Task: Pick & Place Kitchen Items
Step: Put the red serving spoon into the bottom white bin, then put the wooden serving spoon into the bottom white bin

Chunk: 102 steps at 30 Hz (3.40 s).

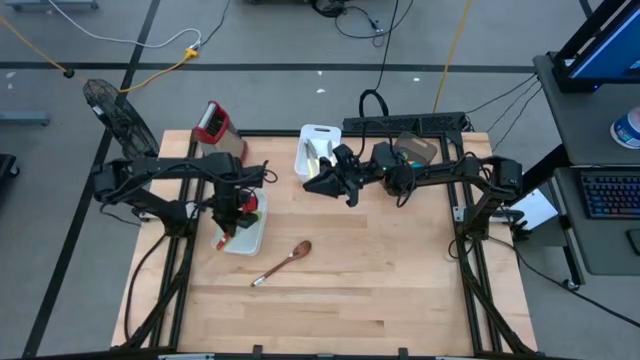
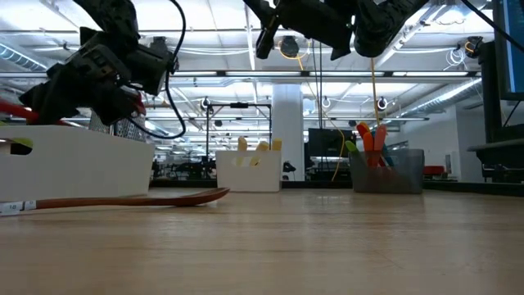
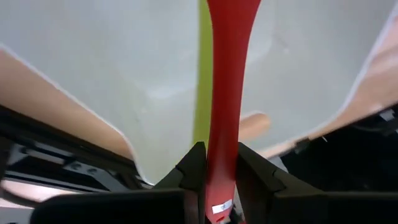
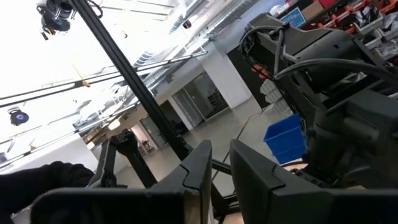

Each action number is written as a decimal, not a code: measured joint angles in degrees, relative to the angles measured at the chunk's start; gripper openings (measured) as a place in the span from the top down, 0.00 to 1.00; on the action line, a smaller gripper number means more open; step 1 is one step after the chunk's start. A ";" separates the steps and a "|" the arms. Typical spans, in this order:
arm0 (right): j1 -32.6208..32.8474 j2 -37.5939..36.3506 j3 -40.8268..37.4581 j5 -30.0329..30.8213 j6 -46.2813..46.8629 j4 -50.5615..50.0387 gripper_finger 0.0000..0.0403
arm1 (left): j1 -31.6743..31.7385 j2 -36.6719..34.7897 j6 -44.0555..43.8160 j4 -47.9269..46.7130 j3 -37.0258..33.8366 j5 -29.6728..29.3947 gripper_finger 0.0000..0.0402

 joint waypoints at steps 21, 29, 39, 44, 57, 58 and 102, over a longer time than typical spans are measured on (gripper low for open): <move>0.00 0.00 0.00 -0.47 -0.38 0.00 0.88 | 0.54 -4.19 3.11 -8.65 0.12 -11.73 0.48; -0.37 -0.33 -1.50 -1.28 -2.26 3.43 0.88 | 0.52 -13.86 -1.39 -8.47 6.96 -17.78 0.48; -3.25 -11.83 -10.26 -1.25 -7.41 0.92 0.88 | -0.72 -21.17 -1.59 0.99 20.57 -22.68 0.48; -5.85 -23.26 -13.98 -1.17 -14.01 -16.40 0.88 | -5.49 -20.50 -1.36 13.98 21.77 -22.69 0.48; -9.16 -45.98 -16.65 3.20 -27.73 -54.02 0.88 | -21.61 -6.62 6.08 23.40 21.77 -26.06 0.48; -9.16 -47.09 -16.68 4.33 -28.64 -56.57 0.88 | -22.61 -5.27 6.19 23.41 21.77 -26.05 0.48; -9.12 -54.24 -16.68 10.78 -31.42 -67.17 0.88 | -30.00 30.06 -3.31 20.94 29.99 -25.22 0.48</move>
